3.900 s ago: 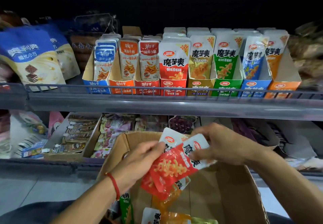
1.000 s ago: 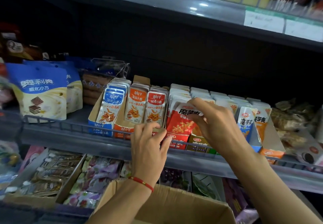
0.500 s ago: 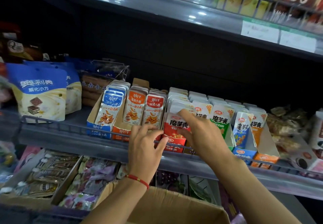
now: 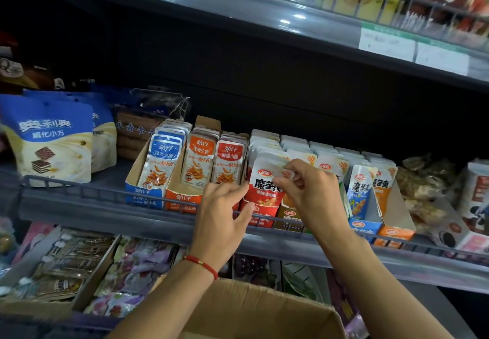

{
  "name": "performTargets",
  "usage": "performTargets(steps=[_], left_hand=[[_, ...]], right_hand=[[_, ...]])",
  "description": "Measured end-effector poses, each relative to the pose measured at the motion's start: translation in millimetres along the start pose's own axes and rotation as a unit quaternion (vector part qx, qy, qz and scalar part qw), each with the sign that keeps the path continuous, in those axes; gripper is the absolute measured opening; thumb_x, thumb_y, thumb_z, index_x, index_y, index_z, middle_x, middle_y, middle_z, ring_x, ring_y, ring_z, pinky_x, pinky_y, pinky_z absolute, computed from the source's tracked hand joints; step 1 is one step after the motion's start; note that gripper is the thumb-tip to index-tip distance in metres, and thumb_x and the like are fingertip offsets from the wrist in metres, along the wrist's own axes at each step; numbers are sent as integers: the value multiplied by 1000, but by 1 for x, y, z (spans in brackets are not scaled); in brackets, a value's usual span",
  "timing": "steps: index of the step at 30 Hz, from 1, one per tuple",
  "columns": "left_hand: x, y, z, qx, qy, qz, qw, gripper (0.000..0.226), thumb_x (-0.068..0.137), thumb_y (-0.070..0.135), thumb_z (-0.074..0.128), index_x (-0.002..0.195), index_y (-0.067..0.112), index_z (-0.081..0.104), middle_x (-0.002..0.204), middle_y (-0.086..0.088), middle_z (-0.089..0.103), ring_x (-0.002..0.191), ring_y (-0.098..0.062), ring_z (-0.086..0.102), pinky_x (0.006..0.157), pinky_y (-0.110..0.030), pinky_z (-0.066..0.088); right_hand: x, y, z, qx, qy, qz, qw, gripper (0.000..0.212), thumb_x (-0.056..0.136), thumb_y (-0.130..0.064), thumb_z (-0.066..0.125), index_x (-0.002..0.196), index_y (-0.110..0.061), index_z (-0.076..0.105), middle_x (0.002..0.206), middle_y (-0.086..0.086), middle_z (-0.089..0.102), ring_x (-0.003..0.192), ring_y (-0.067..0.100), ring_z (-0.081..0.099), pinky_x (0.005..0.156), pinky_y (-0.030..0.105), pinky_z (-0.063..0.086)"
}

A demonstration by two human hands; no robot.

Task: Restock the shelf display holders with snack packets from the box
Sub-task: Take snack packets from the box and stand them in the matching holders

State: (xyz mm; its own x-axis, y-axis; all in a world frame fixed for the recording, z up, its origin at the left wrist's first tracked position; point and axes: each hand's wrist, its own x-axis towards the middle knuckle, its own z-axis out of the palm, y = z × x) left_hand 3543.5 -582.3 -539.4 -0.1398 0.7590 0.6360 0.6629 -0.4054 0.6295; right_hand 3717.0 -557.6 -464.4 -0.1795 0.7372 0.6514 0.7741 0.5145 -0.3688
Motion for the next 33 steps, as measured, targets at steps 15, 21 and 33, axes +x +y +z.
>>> performTargets(steps=[15, 21, 33], left_hand=[[-135, -58, -68, 232, -543, 3, 807, 37, 98, 41, 59, 135, 42, 57, 127, 16, 58, 116, -8, 54, 104, -35, 46], [-152, -74, -62, 259, -624, -35, 736, 41, 99, 37, 59, 140, 37, 53, 138, 5, 57, 124, -16, 55, 101, -35, 49], [-145, -69, -51, 235, -637, -46, 733, 48, 103, 35, 53, 149, 36, 43, 150, 3, 49, 137, -15, 44, 111, -34, 39]], right_hand=[[-214, 43, 108, -88, -586, -52, 804, 36, 95, -40, 64, 129, -28, 60, 129, 3, 65, 117, 27, 62, 95, 42, 53], [-265, 52, 149, -46, -699, -68, 710, 127, 71, -70, 78, 162, -34, -4, 172, -3, -9, 157, 22, -11, 127, 50, -3], [-284, 51, 161, -164, -611, -196, 749, 86, 69, -58, 84, 140, -24, 47, 143, 2, 47, 132, 27, 38, 108, 51, 27]])
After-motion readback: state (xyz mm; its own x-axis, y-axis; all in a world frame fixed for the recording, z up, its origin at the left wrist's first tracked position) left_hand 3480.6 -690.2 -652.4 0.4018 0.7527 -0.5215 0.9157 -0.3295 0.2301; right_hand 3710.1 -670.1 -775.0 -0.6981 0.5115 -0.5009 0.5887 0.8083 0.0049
